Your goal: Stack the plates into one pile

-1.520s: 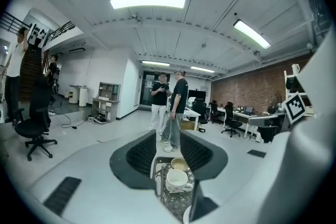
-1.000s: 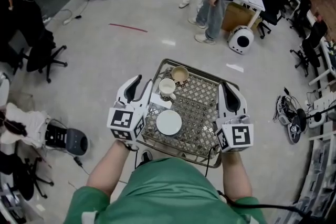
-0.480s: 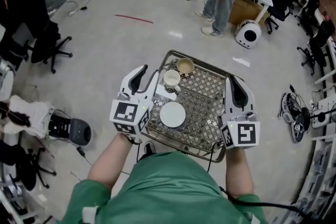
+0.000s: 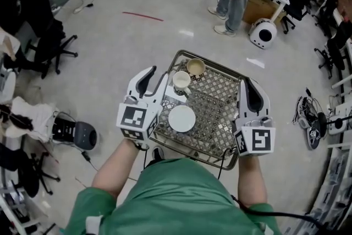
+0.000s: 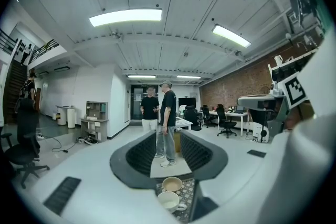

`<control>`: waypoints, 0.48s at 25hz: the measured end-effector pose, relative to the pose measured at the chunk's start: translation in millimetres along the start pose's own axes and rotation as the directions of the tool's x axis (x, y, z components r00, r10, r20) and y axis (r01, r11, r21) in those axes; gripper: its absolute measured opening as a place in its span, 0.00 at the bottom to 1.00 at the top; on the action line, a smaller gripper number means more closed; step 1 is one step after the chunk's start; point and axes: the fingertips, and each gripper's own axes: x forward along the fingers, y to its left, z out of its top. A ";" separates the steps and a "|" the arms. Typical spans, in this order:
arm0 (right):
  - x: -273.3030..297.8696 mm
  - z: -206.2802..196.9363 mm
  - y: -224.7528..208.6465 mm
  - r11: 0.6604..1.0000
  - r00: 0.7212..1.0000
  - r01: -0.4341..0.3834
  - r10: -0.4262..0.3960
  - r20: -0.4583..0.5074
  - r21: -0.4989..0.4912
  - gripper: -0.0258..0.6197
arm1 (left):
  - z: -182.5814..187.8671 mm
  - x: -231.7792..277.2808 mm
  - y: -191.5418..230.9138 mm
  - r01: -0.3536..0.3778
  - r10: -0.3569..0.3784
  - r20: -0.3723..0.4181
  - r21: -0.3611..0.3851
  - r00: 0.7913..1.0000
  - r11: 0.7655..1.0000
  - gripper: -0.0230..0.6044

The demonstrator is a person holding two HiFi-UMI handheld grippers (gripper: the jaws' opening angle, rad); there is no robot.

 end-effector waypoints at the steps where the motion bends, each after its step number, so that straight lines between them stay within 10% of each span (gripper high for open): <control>1: 0.4 0.0 -0.2 1.000 1.000 -0.001 0.001 0.001 0.001 0.11 | -0.2 0.3 0.0 0.000 0.000 -0.001 0.000 1.000 1.000 0.28; 12: -2.0 1.9 -4.8 1.000 1.000 -0.016 0.016 0.014 0.009 0.11 | -2.5 3.5 -6.9 -0.007 0.008 -0.017 0.029 1.000 1.000 0.28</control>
